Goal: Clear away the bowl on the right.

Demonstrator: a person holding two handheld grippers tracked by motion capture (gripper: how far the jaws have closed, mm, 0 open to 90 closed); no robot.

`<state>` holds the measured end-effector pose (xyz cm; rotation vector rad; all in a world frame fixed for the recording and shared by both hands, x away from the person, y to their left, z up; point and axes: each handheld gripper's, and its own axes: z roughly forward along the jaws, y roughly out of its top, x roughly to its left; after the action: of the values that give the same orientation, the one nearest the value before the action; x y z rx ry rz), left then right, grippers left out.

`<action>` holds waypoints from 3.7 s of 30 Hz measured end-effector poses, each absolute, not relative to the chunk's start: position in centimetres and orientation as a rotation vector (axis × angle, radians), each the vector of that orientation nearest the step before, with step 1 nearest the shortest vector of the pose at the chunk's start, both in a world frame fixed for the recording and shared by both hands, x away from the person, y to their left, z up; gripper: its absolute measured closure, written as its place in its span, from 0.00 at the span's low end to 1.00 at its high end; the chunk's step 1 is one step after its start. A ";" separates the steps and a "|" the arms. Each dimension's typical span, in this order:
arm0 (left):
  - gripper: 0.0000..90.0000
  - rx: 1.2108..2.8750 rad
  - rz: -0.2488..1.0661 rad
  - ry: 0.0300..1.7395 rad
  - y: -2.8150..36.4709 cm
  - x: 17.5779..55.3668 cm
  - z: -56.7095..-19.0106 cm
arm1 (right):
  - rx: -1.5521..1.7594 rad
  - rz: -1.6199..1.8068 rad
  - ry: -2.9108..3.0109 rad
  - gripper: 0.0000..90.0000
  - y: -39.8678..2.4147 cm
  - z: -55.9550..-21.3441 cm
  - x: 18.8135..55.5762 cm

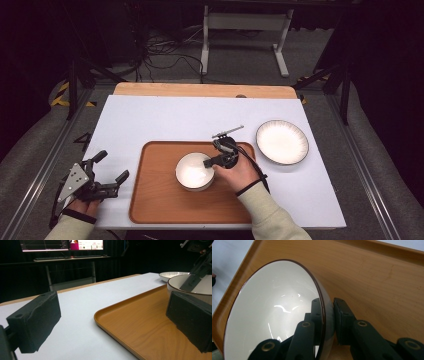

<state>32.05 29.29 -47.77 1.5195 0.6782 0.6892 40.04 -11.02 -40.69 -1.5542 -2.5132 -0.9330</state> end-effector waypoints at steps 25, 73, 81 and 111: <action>0.00 1.519 0.689 0.678 29.3 32.0 -47.8 | -1.509 -0.900 -2.518 0.82 -11.5 -41.7 40.4; 0.00 1.516 0.684 0.685 29.3 32.1 -47.8 | -0.707 -2.196 -2.735 0.37 -16.4 -36.8 35.9; 0.00 1.516 0.685 0.687 29.3 32.1 -47.8 | -0.745 -2.226 -2.718 0.33 -18.4 -36.5 35.4; 0.00 1.517 0.684 0.689 29.3 32.1 -47.8 | -0.915 -2.308 -2.734 0.25 -25.5 -36.4 33.1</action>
<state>32.11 29.30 -47.76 1.5173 0.6891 0.6835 33.09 -25.50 -36.41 -0.9152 -2.7335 -2.3076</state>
